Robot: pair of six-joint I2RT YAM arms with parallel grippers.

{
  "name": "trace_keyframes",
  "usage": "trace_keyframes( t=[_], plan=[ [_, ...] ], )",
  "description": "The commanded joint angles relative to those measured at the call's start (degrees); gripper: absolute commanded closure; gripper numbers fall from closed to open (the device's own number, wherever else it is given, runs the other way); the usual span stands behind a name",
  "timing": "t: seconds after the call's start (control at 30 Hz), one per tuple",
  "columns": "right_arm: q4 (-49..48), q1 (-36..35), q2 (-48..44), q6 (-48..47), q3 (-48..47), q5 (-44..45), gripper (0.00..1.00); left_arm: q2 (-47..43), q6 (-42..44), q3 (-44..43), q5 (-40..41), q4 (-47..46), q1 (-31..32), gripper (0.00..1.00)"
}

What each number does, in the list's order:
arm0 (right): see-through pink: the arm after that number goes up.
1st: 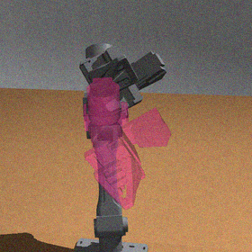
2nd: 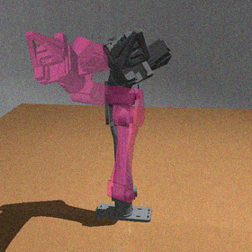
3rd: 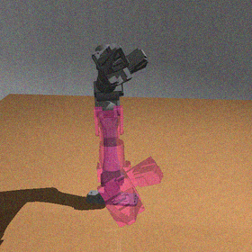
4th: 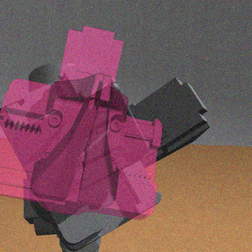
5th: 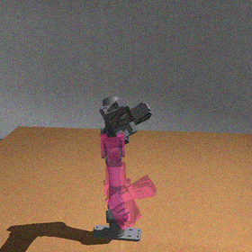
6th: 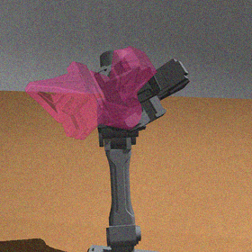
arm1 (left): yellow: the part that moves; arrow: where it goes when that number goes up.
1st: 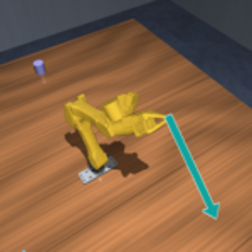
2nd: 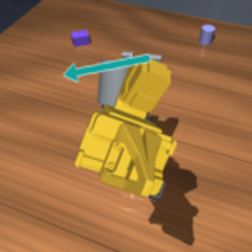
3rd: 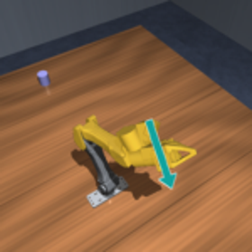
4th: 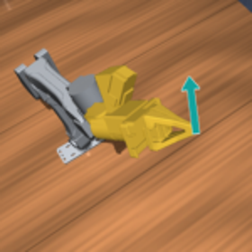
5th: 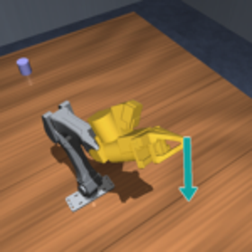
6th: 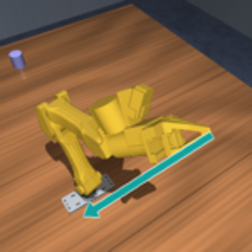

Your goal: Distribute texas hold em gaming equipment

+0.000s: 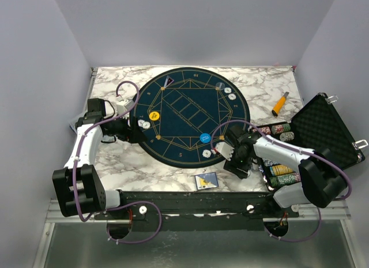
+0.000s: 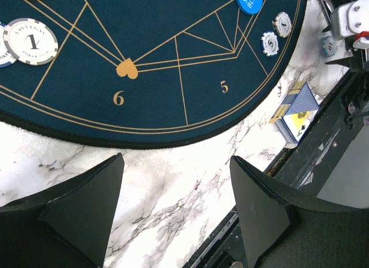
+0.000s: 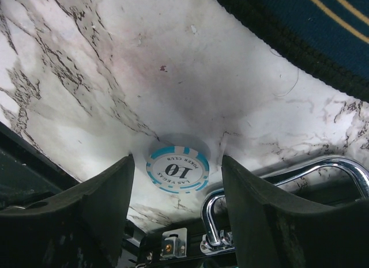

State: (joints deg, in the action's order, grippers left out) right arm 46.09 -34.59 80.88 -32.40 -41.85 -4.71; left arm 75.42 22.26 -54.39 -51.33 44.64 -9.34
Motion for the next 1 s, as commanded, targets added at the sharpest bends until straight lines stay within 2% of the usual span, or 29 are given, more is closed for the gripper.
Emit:
trace_keyframes(
  t=[0.0, 0.4, 0.73, 0.83, 0.97],
  plan=[
    [-2.00, -0.79, -0.75, 0.91, 1.22, 2.24, 0.36, -1.06, -0.04, -0.10, 0.39, -0.44, 0.20, 0.23],
    [-1.32, -0.96, -2.06, 1.09, -0.92, 0.79, 0.58, -0.65, -0.11, -0.38, 0.28, -0.51, 0.20, 0.23],
    [-0.63, -1.00, -2.62, 2.79, -7.34, -3.39, 0.65, -0.41, -0.11, -0.54, 0.18, -0.44, 0.20, 0.23],
    [-3.19, -0.63, -0.08, 3.03, -10.53, -3.20, 0.68, -0.20, -0.12, -0.54, -0.50, -0.43, 0.19, 0.23],
    [-5.64, 3.32, 6.76, 1.57, -18.35, -4.62, 0.71, -0.17, -0.07, -0.72, -0.52, -0.35, 0.19, 0.23]
  ],
)
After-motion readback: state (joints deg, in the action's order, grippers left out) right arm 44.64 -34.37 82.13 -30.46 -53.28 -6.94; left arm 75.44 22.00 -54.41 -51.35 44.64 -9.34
